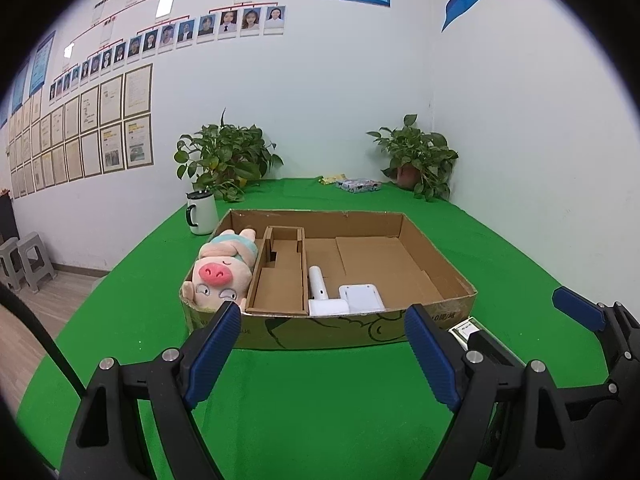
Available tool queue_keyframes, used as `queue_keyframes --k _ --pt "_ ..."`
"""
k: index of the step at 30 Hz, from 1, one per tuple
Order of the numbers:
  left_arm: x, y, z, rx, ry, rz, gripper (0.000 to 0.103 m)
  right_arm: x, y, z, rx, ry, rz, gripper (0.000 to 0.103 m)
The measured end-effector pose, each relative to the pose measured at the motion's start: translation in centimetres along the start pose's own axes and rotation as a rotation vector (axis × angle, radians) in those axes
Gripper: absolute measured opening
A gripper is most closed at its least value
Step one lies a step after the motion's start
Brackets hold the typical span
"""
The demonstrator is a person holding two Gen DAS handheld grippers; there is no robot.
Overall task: Organize objects
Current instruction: 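Grasp the white-green medicine box with the right gripper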
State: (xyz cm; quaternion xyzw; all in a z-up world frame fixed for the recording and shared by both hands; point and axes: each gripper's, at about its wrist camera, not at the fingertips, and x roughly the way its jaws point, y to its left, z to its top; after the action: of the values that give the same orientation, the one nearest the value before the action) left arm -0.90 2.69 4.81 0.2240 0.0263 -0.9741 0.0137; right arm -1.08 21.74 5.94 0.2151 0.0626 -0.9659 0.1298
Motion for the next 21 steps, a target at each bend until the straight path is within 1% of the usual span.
queue_keyframes --k 7,10,13,21 --pt "1.4 0.5 -0.5 0.001 0.025 0.012 0.084 2.9 -0.1 -0.4 0.009 0.04 0.003 0.102" --pt "2.0 0.5 -0.7 -0.005 0.034 0.005 0.084 3.9 -0.1 -0.7 0.019 0.063 0.024 0.102" --pt "2.7 0.3 -0.9 0.003 0.045 0.004 0.084 4.9 -0.3 -0.9 0.015 0.07 0.02 0.102" --pt "4.4 0.0 -1.0 0.007 0.075 0.01 0.084 6.1 -0.4 -1.3 0.022 0.087 0.018 0.102"
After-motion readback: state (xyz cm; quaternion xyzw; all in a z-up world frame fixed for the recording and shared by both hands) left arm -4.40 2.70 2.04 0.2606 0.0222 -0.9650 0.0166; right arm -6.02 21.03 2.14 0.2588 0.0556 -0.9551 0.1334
